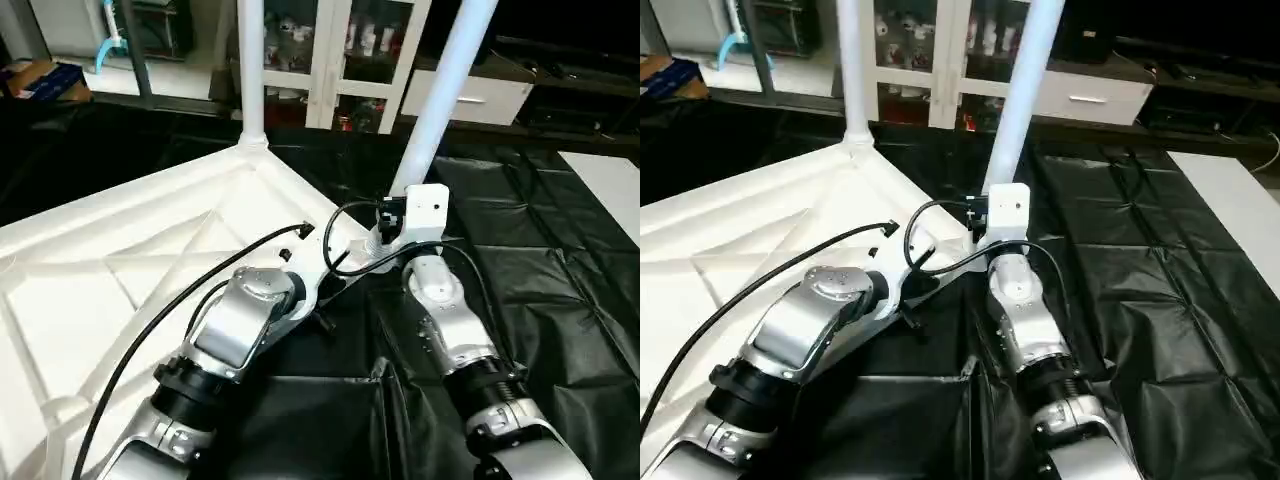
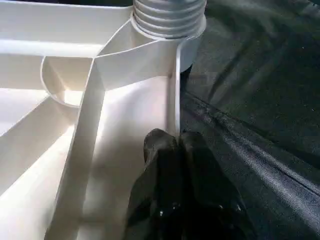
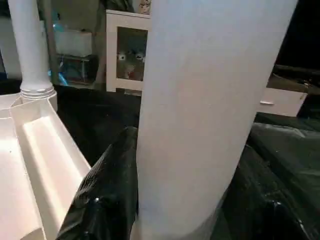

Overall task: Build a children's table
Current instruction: Insert table leg to table base

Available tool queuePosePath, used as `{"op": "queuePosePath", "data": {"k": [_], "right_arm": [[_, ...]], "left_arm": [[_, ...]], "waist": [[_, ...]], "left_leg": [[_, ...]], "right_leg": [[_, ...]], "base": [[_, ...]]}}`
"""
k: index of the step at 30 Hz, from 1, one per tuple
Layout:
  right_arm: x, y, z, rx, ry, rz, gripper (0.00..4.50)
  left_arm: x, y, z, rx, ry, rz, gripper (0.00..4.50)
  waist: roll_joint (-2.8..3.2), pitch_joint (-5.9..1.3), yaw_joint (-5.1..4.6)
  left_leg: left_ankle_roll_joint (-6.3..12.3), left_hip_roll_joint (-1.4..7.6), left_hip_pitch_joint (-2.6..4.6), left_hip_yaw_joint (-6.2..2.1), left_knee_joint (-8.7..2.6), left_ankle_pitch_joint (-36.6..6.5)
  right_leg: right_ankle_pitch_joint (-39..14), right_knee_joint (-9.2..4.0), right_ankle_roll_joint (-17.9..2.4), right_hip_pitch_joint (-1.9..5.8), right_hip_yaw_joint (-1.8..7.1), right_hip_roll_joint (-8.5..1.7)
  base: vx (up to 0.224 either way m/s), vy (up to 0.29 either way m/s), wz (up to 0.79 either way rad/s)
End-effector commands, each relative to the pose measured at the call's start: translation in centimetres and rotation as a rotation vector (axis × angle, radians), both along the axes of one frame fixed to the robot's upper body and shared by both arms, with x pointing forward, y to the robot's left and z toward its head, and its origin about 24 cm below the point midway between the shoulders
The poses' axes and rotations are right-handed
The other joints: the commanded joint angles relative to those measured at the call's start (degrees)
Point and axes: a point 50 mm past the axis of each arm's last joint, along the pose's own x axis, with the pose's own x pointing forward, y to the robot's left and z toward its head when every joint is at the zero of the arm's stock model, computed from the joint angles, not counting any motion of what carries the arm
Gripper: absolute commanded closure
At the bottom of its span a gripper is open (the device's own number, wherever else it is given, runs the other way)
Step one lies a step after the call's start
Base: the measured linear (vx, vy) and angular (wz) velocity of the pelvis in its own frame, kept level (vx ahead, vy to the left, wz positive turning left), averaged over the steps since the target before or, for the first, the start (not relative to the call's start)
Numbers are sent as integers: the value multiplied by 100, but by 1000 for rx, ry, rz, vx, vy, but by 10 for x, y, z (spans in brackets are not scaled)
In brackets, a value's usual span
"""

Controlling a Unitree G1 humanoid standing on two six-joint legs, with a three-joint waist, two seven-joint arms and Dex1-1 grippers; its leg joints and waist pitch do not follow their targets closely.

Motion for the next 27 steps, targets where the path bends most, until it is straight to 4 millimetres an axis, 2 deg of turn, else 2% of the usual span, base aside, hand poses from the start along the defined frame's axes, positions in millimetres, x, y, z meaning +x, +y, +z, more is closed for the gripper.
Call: {"op": "queuePosePath", "data": {"k": [1,2,3,4,5,6,7,8,9,11,13,14,15,16,18,19,20,21,22,23,24,25,27], "right_arm": [[-14,-63,-55,-141,246,-272,269],[-13,-63,-54,-136,242,-274,269],[-12,-62,-53,-108,233,-274,269],[-12,-61,-52,-88,226,-272,269],[-10,-59,-51,-78,214,-258,269],[-10,-57,-50,-84,207,-254,269],[-10,-57,-50,-84,207,-254,269],[-8,-51,-47,-52,186,-224,269],[-7,-48,-45,-40,173,-208,269],[-6,-47,-45,-26,169,-200,269],[-6,-43,-44,-22,163,-181,269],[-5,-42,-43,-19,160,-178,269],[-5,-42,-43,-17,159,-178,269],[-5,-42,-43,-14,157,-177,269],[-5,-42,-44,-10,157,-177,269],[-4,-42,-44,12,155,-176,269],[-4,-41,-43,26,153,-172,269],[-4,-41,-43,32,152,-170,269],[-3,-41,-43,51,149,-166,269],[-3,-40,-42,71,148,-158,269],[-3,-39,-42,81,148,-152,269],[-2,-39,-42,91,146,-151,269],[-2,-39,-41,117,145,-144,269]], "left_arm": [[7,15,16,6,-53,63,450],[7,15,16,9,-53,63,450],[6,15,15,14,-53,52,450],[5,14,15,15,-51,45,450],[3,13,14,19,-46,28,450],[3,13,13,22,-43,21,450],[3,13,13,22,-43,21,450],[0,12,11,34,-37,-6,450],[-1,12,9,43,-32,-26,450],[-2,12,8,47,-31,-31,450],[-1,13,7,72,-46,-36,450],[0,14,7,84,-59,-28,450],[1,14,7,86,-64,-21,450],[2,14,9,59,-56,-10,430],[2,13,10,39,-49,-11,430],[2,12,13,9,-42,-17,415],[1,10,14,-6,-33,-25,395],[0,10,14,-12,-28,-29,395],[-1,8,13,-20,-16,-43,393],[-2,6,12,-27,-8,-50,391],[-3,5,11,-30,-5,-56,367],[-3,4,10,-34,2,-62,367],[-3,1,8,-48,16,-67,347]], "waist": [[52,-255,17],[57,-234,40],[50,-224,41],[76,-200,92],[72,-185,100],[84,-154,151],[85,-160,167],[113,-170,178],[107,-169,177],[104,-195,166],[107,-223,149],[84,-242,128],[82,-253,132],[92,-252,128],[85,-250,124],[104,-246,124],[97,-235,117],[100,-231,121],[137,-228,118],[118,-227,105],[118,-228,107],[145,-225,105],[136,-232,95]], "left_leg": [[173,406,116,-162,-427,-603],[64,412,144,-159,-440,-842],[17,414,140,-160,-452,-946],[-76,410,242,-127,-447,-1234],[-110,401,270,-112,-449,-1402],[-233,393,300,-110,-457,-1781],[-339,391,327,-120,-472,-1992],[-406,399,318,-142,-493,-2037],[-425,398,297,-152,-508,-2046],[-464,400,232,-174,-531,-1897],[-448,396,183,-177,-524,-1593],[-338,388,126,-172,-504,-1210],[-301,384,124,-166,-489,-1091],[-237,383,125,-154,-476,-971],[-192,386,137,-138,-465,-957],[-186,390,145,-135,-466,-1017],[-200,398,146,-136,-476,-1129],[-219,404,152,-145,-484,-1185],[-253,404,163,-149,-490,-1295],[-277,406,161,-151,-498,-1377],[-288,408,167,-154,-500,-1419],[-311,411,163,-165,-509,-1446],[-327,415,159,-167,-509,-1429]], "right_leg": [[132,-340,-1211,204,230,-421],[-244,-375,-1152,172,231,-417],[-394,-388,-1123,172,234,-418],[-759,-448,-1063,77,230,-389],[-952,-470,-1031,43,232,-373],[-1512,-534,-892,-8,237,-372],[-1819,-549,-754,-44,238,-355],[-1815,-543,-669,-46,239,-354],[-1805,-540,-643,-42,235,-358],[-1558,-499,-617,22,231,-374],[-1082,-450,-661,79,229,-385],[-612,-397,-723,157,229,-401],[-478,-383,-750,173,230,-408],[-338,-375,-807,175,231,-409],[-338,-379,-891,175,228,-404],[-422,-381,-925,170,231,-404],[-565,-401,-938,159,230,-403],[-655,-409,-929,154,225,-398],[-793,-416,-916,141,227,-397],[-885,-429,-895,134,224,-387],[-926,-431,-891,131,223,-390],[-939,-430,-882,132,223,-392],[-852,-423,-883,137,221,-392]], "base": [[0,0,0],[0,0,0],[0,0,0],[0,0,0],[0,0,0],[-61,-3,24],[-49,-2,18],[0,0,0],[0,0,0],[0,0,0],[0,0,0],[0,0,0],[0,0,0],[0,0,0],[0,0,0],[0,0,0],[0,0,0],[0,0,0],[0,0,0],[0,0,0],[0,0,0],[0,0,0],[0,0,0]]}}
